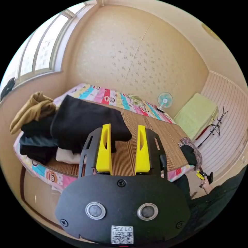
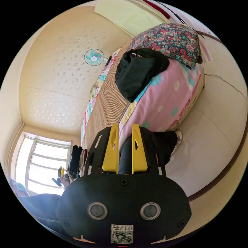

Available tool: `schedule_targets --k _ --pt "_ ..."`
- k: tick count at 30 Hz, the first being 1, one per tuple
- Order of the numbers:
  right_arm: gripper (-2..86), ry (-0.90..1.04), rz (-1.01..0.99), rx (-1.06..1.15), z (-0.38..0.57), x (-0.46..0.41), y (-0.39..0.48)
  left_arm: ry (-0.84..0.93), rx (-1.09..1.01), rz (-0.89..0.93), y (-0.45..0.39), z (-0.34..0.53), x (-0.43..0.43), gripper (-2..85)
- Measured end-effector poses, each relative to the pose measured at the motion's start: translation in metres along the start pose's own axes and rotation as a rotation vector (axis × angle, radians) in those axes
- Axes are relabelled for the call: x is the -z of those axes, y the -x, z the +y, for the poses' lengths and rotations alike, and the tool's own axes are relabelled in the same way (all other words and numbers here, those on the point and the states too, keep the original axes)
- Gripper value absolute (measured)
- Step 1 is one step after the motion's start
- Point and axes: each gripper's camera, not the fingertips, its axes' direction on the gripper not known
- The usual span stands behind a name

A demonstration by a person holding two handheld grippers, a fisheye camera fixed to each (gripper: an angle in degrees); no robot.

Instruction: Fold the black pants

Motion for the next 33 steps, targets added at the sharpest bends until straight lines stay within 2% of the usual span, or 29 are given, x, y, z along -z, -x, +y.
schedule_targets --k 1,3,4,6,8,10,12,14,16,18,19,23,25,29,33 --pt "8.0 0.009 -0.014 0.026 -0.002 -0.011 0.011 0.003 0.011 -0.037 0.003 -0.007 -0.004 14.2" --pt "8.1 0.038 -0.027 0.052 -0.001 -0.029 0.024 0.142 0.099 -0.191 0.023 -0.027 -0.03 15.3" --pt "8.2 0.064 -0.027 0.061 0.002 -0.042 0.029 0.139 0.124 -0.217 0.027 -0.028 -0.029 16.0" --pt "8.4 0.099 -0.018 0.08 0.012 -0.059 0.036 -0.037 0.2 -0.241 0.044 -0.015 0.002 16.2" --pt "8.5 0.144 0.025 0.127 0.028 -0.075 0.044 -0.11 0.301 -0.338 0.063 0.0 0.02 14.7" --pt "8.6 0.179 0.086 0.16 0.038 -0.085 0.045 -0.052 0.383 -0.363 0.086 0.009 0.017 14.9" --pt "8.6 0.213 0.149 0.181 0.045 -0.096 0.044 0.122 0.427 -0.222 0.111 0.011 -0.018 12.8" --pt "8.5 0.235 0.167 0.198 0.048 -0.109 0.044 0.172 0.394 -0.217 0.112 0.003 -0.032 9.4" --pt "8.3 0.221 0.137 0.211 0.052 -0.114 0.048 0.122 0.394 -0.074 0.109 -0.013 -0.03 6.2" --pt "8.0 0.192 0.096 0.223 0.058 -0.116 0.053 0.019 0.369 0.259 0.09 -0.046 -0.027 4.5" --pt "7.9 0.172 0.065 0.224 0.063 -0.116 0.056 0.019 0.341 0.311 0.077 -0.056 -0.031 4.4" --pt "7.7 0.128 -0.056 0.217 0.083 -0.119 0.061 0.113 -0.055 0.48 -0.085 -0.082 -0.061 4.2" --pt "7.7 0.11 -0.074 0.223 0.094 -0.118 0.064 0.191 -0.229 0.582 -0.162 -0.056 -0.076 4.4" --pt "8.5 0.134 -0.049 0.265 0.119 -0.124 0.075 0.501 -0.5 0.876 -0.297 0.073 -0.107 5.5" --pt "10.0 0.218 0.052 0.353 0.14 -0.15 0.096 0.84 -0.572 0.929 -0.35 0.214 -0.123 5.6"
